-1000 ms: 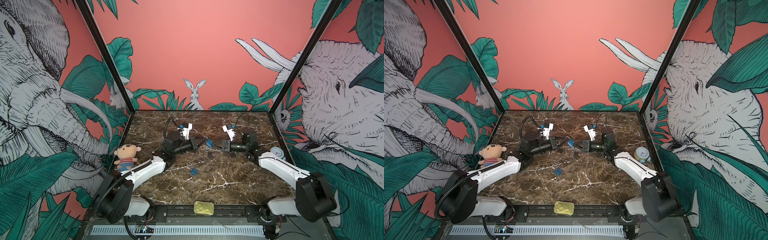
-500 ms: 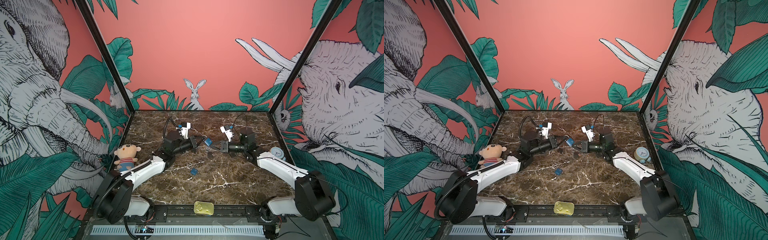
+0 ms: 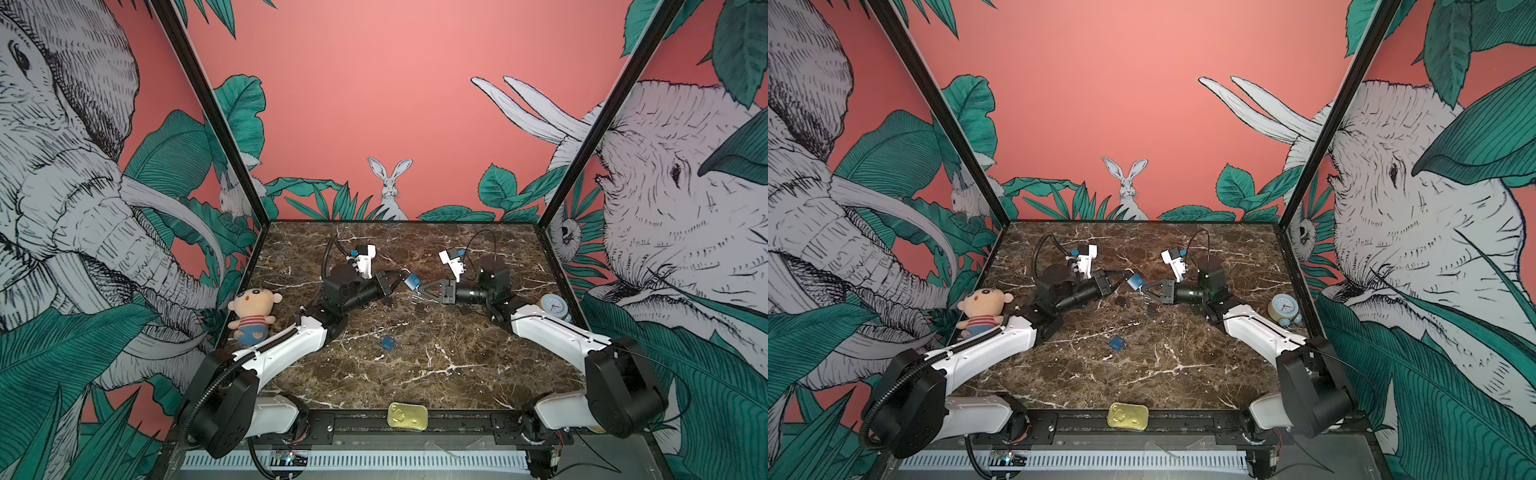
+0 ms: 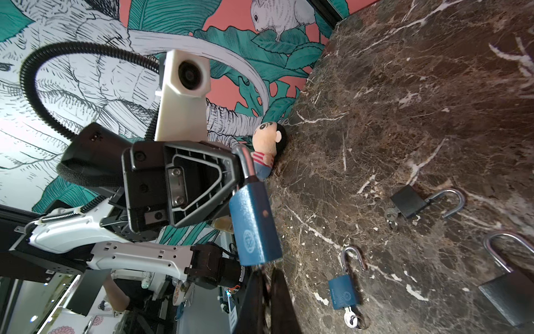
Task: Lock with the key
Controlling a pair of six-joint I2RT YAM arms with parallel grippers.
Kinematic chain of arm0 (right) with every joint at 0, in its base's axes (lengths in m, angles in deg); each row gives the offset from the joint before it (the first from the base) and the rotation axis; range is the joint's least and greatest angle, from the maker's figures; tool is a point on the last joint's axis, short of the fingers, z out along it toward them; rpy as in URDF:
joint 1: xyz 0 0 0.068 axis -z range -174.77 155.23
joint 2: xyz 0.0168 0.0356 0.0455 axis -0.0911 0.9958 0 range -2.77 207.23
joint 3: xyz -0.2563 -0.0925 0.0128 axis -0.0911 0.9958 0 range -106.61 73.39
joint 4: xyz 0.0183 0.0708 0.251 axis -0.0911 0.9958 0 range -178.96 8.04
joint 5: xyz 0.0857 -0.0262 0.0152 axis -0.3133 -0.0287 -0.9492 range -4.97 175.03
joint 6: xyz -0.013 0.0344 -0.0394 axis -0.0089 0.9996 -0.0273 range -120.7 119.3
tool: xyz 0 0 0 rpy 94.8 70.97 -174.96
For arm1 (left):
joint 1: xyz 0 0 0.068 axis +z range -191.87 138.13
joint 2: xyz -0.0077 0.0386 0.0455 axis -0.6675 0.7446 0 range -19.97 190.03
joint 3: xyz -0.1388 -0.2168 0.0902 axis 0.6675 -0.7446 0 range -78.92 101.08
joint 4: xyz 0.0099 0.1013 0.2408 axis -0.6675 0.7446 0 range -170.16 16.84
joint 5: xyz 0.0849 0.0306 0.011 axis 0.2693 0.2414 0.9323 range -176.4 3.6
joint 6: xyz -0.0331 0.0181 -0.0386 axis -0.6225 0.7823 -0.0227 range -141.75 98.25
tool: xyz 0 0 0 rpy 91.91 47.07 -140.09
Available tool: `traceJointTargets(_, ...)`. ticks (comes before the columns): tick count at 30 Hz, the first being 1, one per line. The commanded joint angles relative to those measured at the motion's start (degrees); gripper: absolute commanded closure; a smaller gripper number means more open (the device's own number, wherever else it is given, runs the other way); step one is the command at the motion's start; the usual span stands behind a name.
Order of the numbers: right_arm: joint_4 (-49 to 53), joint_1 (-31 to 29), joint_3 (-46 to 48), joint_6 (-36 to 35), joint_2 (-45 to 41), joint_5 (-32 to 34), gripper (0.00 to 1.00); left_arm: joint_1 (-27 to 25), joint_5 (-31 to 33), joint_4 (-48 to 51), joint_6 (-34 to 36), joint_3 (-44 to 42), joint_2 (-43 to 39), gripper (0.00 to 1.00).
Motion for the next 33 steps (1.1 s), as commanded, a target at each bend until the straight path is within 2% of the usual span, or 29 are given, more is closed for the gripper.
traceJointTargets(1,-5.46,-0.46,1.65,3.49,1.18,-1.71,1.0,0.86,4.44,-7.58,-1.11,-1.07,-2.64,1.0)
traceJointTargets(10,-8.54,-0.48,3.25,5.64,1.94,-2.08,1.0,3.16,6.84,-16.1,-4.15,-2.87,-3.12,1.0)
traceJointTargets(19,-7.74,-0.47,3.88,5.22,1.25,-1.88,1.0,5.25,8.61,-17.31,-4.38,-3.82,-6.0,1.0)
traceJointTargets(24,-6.75,-0.4,3.89,4.78,0.65,-1.67,1.0,6.0,7.28,-16.3,-4.08,-3.42,-6.76,1.0)
traceJointTargets(27,-2.9,-0.23,3.67,2.47,-1.0,-0.19,1.0,6.15,6.18,-14.15,-3.18,-3.17,-7.17,1.0)
traceJointTargets(29,3.51,0.04,3.12,-1.2,-3.31,2.34,1.0,6.19,4.09,-10.75,-2.09,-2.03,-7.08,1.0)
traceJointTargets(33,19.67,1.19,1.44,-9.75,-9.53,12.51,1.0,5.94,-2.65,-1.11,0.79,2.21,-4.78,1.0)
